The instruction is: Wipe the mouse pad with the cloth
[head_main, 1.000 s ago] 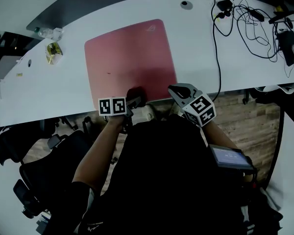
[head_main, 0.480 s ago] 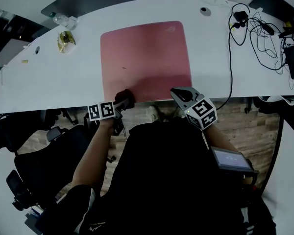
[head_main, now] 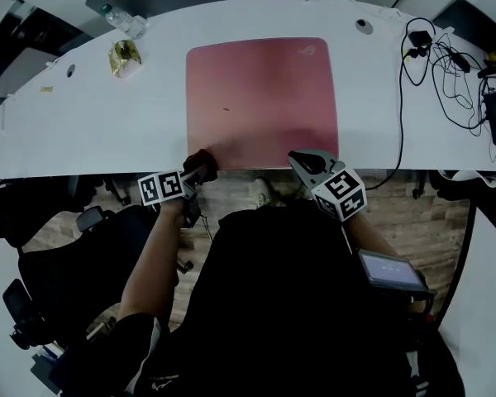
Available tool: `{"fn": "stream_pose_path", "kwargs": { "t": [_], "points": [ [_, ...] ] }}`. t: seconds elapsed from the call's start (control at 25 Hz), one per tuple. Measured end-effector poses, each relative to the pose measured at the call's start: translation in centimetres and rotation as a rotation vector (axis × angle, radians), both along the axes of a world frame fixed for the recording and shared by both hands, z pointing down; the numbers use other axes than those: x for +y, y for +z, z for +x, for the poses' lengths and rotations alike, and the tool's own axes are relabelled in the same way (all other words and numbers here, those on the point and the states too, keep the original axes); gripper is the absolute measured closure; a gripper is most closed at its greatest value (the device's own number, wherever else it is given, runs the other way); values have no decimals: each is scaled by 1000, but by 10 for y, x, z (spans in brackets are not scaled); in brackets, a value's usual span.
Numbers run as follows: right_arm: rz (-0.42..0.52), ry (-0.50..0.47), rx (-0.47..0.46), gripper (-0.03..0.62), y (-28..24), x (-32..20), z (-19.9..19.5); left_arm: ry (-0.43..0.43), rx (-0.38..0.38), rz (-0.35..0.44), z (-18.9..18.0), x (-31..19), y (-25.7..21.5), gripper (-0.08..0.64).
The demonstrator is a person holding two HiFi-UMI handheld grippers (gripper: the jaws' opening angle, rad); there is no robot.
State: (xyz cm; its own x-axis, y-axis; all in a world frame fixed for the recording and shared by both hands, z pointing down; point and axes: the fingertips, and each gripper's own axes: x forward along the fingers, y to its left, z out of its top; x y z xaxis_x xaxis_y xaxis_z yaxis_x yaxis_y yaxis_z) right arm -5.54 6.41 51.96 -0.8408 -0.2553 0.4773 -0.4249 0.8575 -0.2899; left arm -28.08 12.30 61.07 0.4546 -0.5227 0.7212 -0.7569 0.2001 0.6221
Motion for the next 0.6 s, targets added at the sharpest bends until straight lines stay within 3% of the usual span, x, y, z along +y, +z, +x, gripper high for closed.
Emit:
{"fn": "stream_pose_path", "kwargs": {
  "t": [0.2,0.36,0.6],
  "points": [
    [15,-7,-5,566,-2,3,-17,-54,-18,11,-27,9,-1,440],
    [21,-18,-6,566,-3,10,-32,-112,-83,30,-60,20,-4,440],
    [24,-21,-13,566,-5,8,-43,-102,-209,174,-80,12,-28,440]
  ]
}}
